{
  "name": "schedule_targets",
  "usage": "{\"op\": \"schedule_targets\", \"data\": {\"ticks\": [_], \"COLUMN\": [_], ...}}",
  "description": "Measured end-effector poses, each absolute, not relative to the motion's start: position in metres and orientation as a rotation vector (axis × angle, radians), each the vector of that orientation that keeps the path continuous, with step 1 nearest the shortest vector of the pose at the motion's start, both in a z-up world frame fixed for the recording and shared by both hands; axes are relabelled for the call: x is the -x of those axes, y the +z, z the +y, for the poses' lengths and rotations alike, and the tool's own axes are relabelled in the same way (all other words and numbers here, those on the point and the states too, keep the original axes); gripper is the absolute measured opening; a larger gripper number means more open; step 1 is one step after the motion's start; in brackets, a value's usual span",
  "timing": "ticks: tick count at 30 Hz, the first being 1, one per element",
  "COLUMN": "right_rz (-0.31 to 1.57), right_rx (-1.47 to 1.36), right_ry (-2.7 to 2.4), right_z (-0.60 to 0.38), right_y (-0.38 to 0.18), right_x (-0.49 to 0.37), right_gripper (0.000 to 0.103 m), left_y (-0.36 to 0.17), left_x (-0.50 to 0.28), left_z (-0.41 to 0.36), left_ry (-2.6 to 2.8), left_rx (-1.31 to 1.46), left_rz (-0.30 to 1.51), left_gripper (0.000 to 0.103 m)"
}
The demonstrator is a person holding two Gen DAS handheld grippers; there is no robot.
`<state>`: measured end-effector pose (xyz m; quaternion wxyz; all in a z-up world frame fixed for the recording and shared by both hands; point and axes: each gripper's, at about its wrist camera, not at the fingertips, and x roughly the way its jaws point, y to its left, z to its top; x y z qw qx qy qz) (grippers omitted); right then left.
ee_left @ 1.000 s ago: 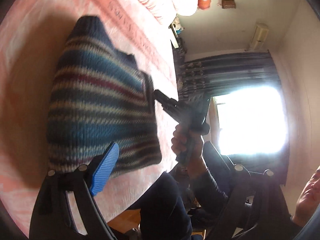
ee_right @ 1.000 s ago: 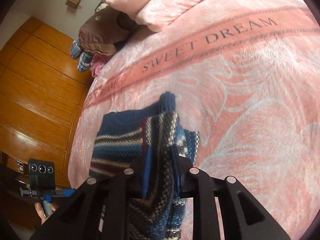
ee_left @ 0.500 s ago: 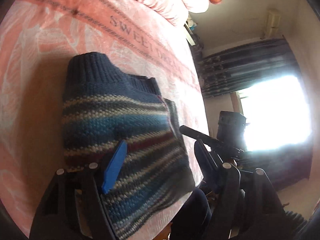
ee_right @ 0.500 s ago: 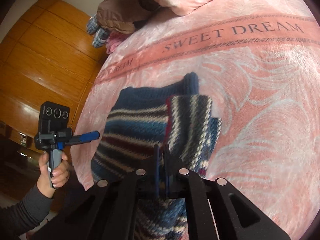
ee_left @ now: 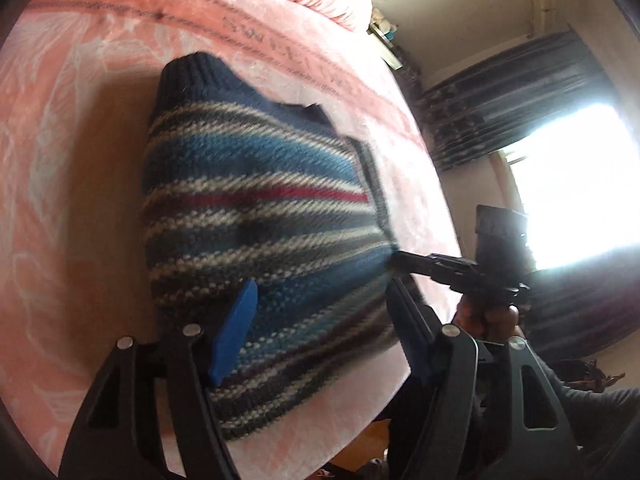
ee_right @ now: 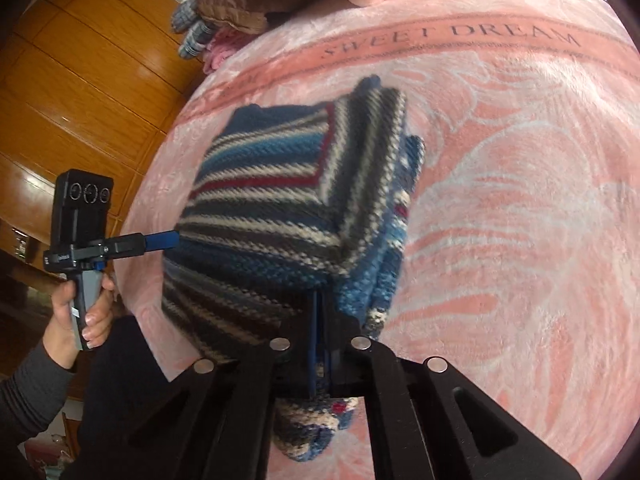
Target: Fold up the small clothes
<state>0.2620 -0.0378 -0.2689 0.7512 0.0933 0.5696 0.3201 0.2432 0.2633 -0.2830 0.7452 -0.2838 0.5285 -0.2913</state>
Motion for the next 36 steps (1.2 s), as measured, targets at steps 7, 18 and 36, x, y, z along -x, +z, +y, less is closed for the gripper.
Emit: {"op": "schedule_targets", "data": {"ticks": [7, 18, 36], "right_rz": [1.158, 1.230, 1.089], "right_rx": [-0.183, -0.128, -0.004], "right_ry": [0.691, 0.598, 0.365], "right_z": [-0.039, -0.035, -0.033], "right_y": [-0.226, -0.260, -0.199], "right_x": [-0.231, -0.202, -0.127], "right_gripper": [0.006, 0.000, 0.091], "left_y": [-0.256, -0.301, -0.245], "left_x": [-0.222, -0.184, -0.092], "left_z": [0.269, 0.281, 0.287], "left_ry": [-0.660, -0.524, -0.265], "left_rx": [0.638, 0.675, 0.461], "left_rz": [1.084, 1.161, 1.119], "left_gripper": [0.067, 0.068, 0.100]}}
